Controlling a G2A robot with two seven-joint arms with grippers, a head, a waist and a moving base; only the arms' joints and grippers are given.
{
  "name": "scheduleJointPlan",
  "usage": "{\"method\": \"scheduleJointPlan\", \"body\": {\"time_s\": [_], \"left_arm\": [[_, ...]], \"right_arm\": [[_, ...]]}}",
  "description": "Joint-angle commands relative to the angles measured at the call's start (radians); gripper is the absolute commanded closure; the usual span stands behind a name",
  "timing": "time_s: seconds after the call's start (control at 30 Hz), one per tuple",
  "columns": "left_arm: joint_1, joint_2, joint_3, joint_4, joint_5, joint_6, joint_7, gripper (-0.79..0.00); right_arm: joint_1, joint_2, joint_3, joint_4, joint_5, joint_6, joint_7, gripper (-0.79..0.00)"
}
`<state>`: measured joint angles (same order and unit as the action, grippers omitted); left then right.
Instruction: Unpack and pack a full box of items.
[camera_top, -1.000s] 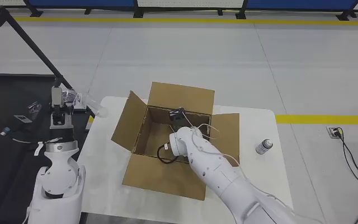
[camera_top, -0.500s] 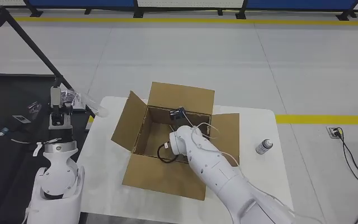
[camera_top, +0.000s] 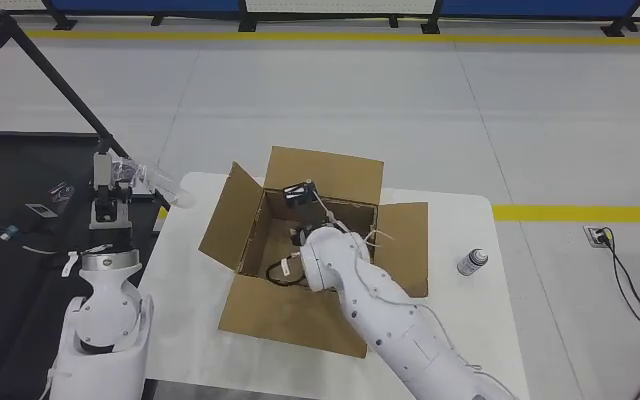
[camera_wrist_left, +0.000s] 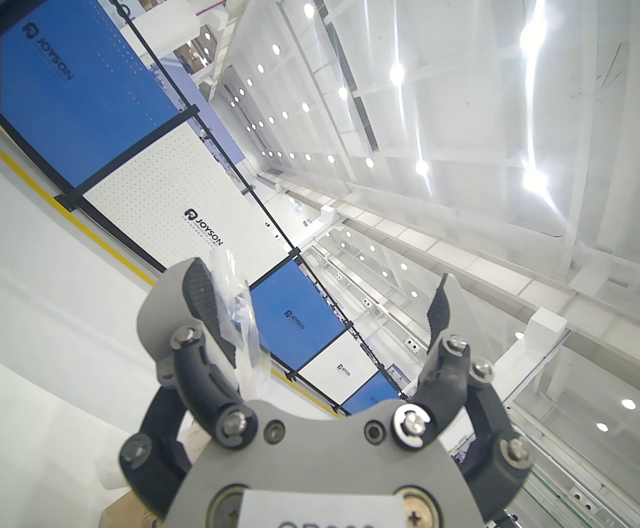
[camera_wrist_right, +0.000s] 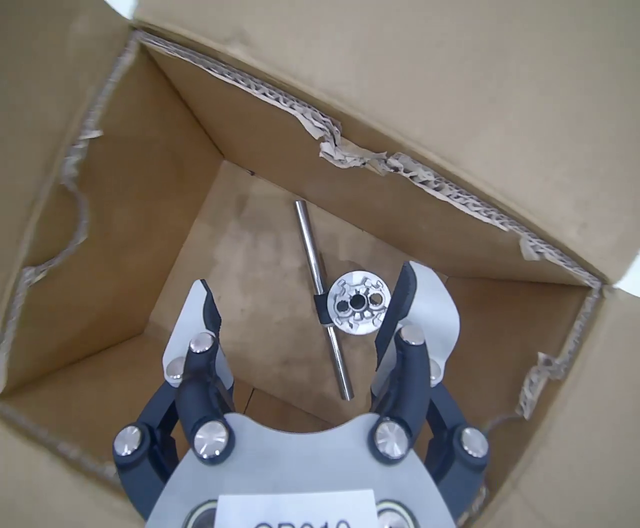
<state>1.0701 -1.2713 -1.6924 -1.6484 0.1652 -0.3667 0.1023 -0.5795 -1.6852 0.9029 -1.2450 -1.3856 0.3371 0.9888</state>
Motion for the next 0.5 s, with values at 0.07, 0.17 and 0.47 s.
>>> {"method": "scheduleJointPlan", "body": {"time_s": [0.07,0.17,0.47], "left_arm": [[-0.013,-0.001,0.011,0.01,0.0,0.0,-0.003,-0.785],[-0.019,-0.001,0.015,0.014,0.002,-0.001,-0.003,-0.785],[-0.025,-0.002,0.024,0.023,0.004,0.003,-0.005,-0.785]], "right_arm": [[-0.272,0.073,0.173,-0.495,-0.206,-0.122,0.11,-0.699],[-0.387,0.097,0.284,-0.661,-0.265,-0.181,0.11,-0.754],[-0.5,0.136,0.685,-0.727,-0.216,-0.212,0.095,-0.785]]}}
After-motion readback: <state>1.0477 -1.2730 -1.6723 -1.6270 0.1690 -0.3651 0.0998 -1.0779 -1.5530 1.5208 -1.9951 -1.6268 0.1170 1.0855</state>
